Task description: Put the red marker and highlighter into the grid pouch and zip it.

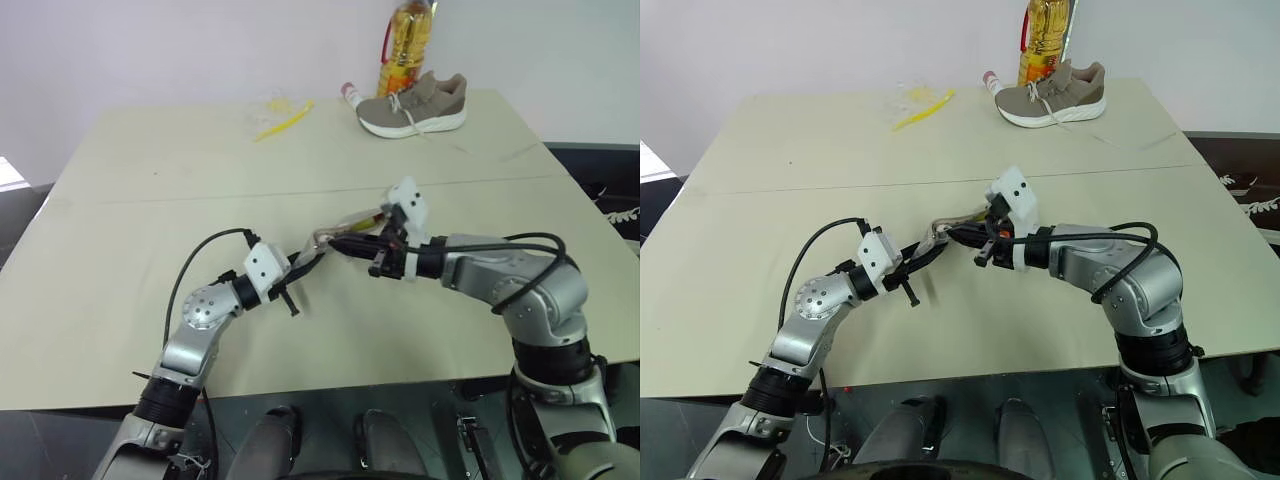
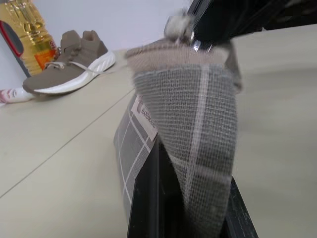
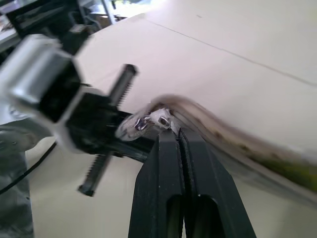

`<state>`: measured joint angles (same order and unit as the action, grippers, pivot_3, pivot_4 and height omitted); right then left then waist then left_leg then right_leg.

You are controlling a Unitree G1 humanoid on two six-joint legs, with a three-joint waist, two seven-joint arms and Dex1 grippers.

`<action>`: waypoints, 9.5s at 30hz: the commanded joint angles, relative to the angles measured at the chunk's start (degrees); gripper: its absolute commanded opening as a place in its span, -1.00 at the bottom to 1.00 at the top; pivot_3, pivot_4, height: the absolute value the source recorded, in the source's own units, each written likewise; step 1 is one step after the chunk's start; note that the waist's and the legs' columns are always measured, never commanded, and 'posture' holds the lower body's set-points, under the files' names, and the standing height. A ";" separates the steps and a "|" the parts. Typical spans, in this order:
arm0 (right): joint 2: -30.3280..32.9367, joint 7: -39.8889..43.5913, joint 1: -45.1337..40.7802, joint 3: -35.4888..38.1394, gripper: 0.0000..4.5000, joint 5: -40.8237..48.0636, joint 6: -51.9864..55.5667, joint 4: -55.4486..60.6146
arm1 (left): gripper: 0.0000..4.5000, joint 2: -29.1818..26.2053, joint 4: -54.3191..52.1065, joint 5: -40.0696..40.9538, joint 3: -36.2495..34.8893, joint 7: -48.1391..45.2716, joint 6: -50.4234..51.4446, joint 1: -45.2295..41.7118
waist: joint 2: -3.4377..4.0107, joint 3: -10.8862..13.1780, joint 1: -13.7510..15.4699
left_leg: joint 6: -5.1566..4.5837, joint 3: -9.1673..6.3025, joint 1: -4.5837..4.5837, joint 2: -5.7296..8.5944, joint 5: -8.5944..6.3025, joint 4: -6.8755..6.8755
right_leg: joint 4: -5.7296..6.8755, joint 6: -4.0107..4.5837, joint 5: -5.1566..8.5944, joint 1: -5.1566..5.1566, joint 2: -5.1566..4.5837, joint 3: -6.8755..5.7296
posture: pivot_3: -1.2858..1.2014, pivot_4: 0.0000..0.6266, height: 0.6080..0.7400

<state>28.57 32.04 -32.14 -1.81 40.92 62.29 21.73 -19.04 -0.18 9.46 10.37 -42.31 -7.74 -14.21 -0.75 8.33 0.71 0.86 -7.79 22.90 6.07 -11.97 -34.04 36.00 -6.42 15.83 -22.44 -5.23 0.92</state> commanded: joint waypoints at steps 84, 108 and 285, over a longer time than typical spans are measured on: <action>12.37 17.33 1.79 -17.91 0.13 -44.92 -62.46 -9.61 | -1.00 -3.38 -4.65 2.69 0.01 -6.01 0.74 0.92 | 0.01 -0.01 -0.03 | 0.00 -0.01 0.20 0.00 0.00 -0.07 | -0.23 -0.03 -0.02 -0.07 0.04 -0.05 | 0.03 -0.52 1.00; 8.70 17.80 2.33 -17.64 -1.00 -49.74 -59.29 -11.38 | -0.98 -5.33 -7.23 3.06 -0.98 -6.72 2.93 0.48 | 0.01 -0.01 -0.01 | 0.01 -0.01 0.11 0.00 0.01 -0.08 | -0.14 -0.02 -0.02 -0.02 0.04 -0.03 | 0.03 -0.52 1.00; 20.31 8.88 2.39 -6.33 -0.75 -42.18 -41.10 -19.64 | -1.00 -7.75 -5.33 9.09 -5.66 -9.18 8.53 -1.49 | 0.03 0.01 -0.16 | 0.01 0.02 0.17 -0.01 0.01 -0.04 | -0.10 -0.01 -0.02 -0.11 0.00 -0.01 | 0.03 -0.52 1.00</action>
<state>48.49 39.38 -29.57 -10.85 -2.53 22.13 0.60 -26.81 -3.66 18.81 5.03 -52.04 0.78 -15.41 -0.72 8.34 0.55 0.87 -7.78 23.07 6.07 -11.96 -34.10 35.89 -6.43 15.81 -22.54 -5.22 0.90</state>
